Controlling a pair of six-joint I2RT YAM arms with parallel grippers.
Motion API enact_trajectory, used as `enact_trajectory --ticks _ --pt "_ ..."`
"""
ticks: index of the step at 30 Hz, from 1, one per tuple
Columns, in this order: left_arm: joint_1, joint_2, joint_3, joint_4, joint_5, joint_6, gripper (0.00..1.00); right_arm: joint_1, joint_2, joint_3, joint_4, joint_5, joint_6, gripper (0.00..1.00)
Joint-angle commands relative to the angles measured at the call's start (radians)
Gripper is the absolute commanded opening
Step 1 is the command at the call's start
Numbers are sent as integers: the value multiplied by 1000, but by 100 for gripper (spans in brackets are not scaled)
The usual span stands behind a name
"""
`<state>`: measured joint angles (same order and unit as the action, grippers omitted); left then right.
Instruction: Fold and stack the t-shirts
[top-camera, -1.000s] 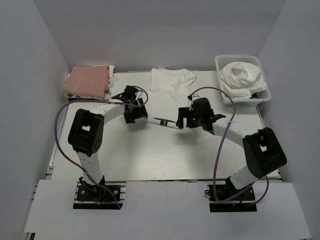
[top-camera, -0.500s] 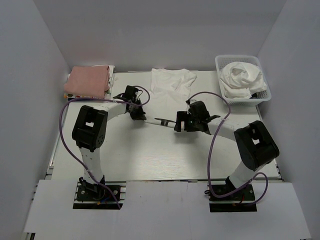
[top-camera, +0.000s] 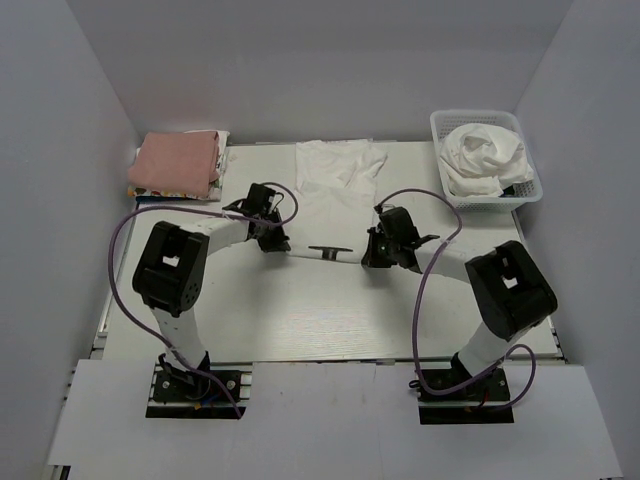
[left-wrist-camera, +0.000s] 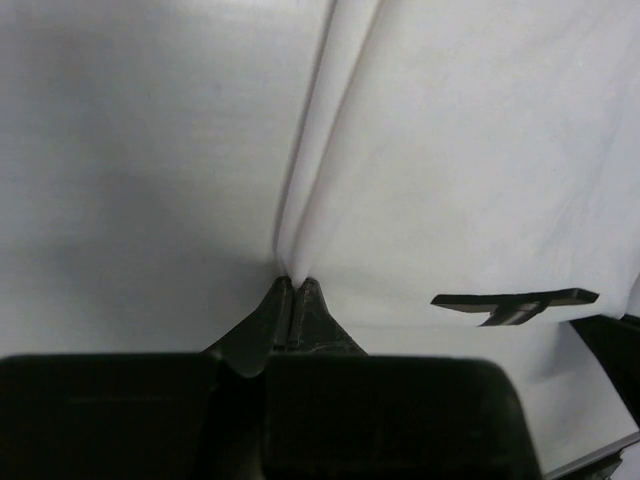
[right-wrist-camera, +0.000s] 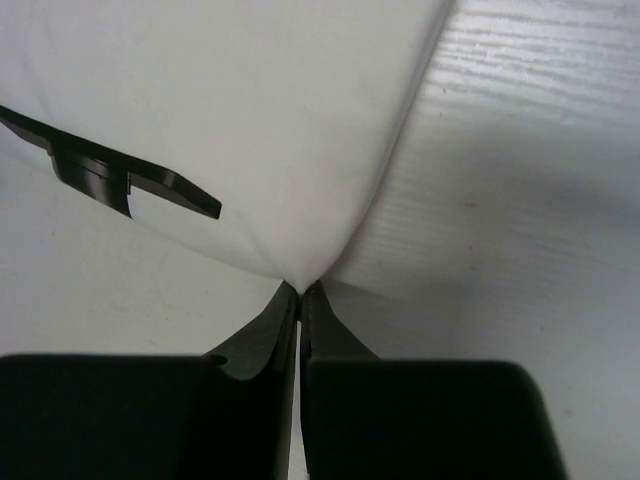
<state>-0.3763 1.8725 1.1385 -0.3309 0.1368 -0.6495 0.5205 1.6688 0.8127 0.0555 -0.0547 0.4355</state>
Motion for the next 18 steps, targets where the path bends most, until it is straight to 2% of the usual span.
enact_trajectory --ticks 1,6,8,10,15,18 --pt "-30 -88 -63 -62 -33 1 0 13 -73 -20 3 1 -9 0" --pt "-82 -234 -152 -118 -92 -27 0 45 -254 -56 -186 -27 -38 0" --pt "-107 -309 -152 -192 -111 -27 0 61 -372 -78 -226 -34 -44 0" --pt "-125 -366 -152 -220 -77 -36 0 68 -462 -69 -304 -48 -50 0" --pt "-161 -589 -152 -232 -74 -70 0 95 -560 -24 -350 -82 -63 0" --pt "-161 -641 -113 -218 -147 -91 0 90 -580 20 -350 7 -63 0"
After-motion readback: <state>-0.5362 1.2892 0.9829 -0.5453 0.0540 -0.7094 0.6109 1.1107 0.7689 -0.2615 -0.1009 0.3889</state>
